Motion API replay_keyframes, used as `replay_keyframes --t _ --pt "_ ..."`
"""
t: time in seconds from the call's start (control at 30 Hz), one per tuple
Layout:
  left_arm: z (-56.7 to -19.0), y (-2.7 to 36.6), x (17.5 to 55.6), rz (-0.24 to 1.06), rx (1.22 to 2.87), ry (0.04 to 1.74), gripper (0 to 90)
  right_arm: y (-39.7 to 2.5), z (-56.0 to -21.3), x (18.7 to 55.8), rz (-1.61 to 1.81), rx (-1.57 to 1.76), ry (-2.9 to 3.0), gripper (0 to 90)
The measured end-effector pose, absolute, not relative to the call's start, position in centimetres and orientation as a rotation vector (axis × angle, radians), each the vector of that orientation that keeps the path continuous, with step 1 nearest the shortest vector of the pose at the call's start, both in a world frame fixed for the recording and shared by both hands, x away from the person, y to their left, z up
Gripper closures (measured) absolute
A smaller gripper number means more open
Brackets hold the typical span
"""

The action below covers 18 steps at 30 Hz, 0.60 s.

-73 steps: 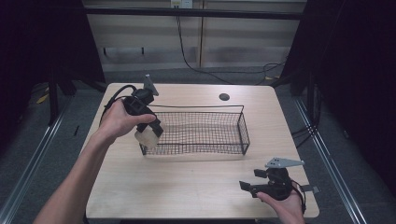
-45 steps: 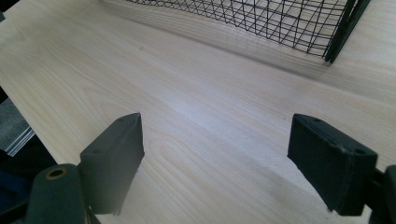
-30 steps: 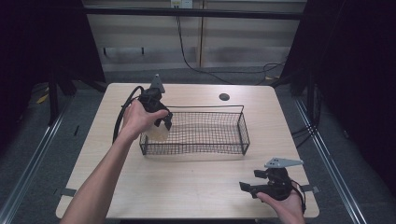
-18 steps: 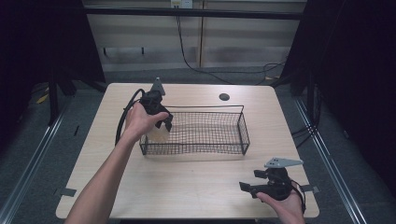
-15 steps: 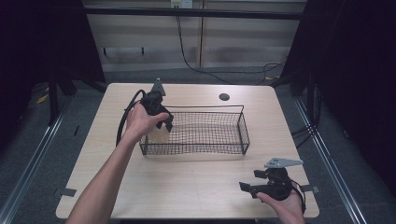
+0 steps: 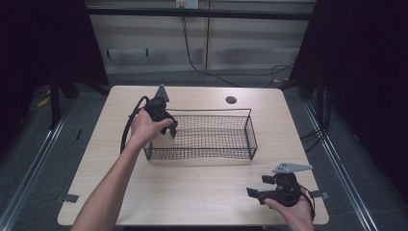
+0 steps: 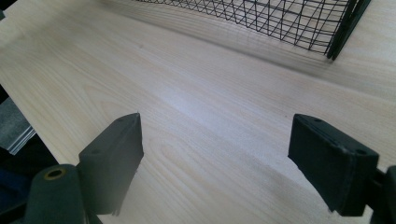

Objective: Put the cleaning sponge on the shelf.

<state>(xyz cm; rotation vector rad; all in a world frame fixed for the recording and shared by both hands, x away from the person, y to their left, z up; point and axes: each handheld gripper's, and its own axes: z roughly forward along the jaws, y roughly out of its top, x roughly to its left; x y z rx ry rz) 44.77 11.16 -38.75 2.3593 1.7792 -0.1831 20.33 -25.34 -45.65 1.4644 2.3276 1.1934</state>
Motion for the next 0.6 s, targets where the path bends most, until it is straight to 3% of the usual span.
replay_keyframes --t 0.6 --pt "-41.0 11.4 45.1 -0.200 2.363 1.843 26.9 -25.3 -45.6 20.3 1.194 1.461 2.333 17.7"
